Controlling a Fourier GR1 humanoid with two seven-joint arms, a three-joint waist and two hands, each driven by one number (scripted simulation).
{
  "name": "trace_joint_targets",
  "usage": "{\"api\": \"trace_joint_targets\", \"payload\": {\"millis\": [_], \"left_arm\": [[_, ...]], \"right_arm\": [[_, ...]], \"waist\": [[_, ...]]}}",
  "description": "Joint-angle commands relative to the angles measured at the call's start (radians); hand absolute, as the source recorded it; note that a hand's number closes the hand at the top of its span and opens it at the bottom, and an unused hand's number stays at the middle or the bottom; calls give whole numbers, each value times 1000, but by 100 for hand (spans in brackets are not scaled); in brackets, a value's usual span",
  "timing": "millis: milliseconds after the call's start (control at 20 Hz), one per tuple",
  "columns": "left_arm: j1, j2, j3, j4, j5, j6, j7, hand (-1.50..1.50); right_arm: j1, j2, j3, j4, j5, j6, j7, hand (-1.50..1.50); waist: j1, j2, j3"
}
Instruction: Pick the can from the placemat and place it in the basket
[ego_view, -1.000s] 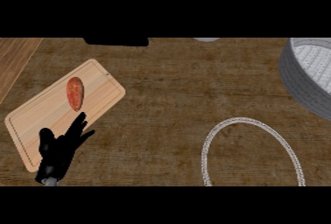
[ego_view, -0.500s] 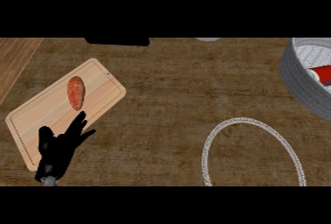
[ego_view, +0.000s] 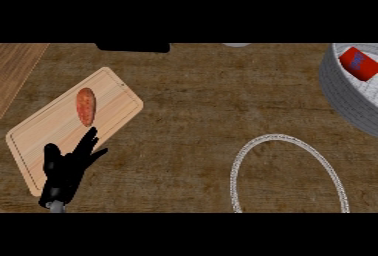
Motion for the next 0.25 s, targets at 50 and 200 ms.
{"api": "trace_joint_targets", "payload": {"millis": [50, 200], "left_arm": [[24, 1, -8, 58, -13, 0, 28, 0], [68, -23, -25, 68, -10, -12, -17, 0]], "right_arm": [[0, -103, -59, 69, -41, 49, 22, -150], [49, -122, -69, 92, -47, 75, -16, -150]], "waist": [[-10, 12, -6], [-16, 10, -6]]}}
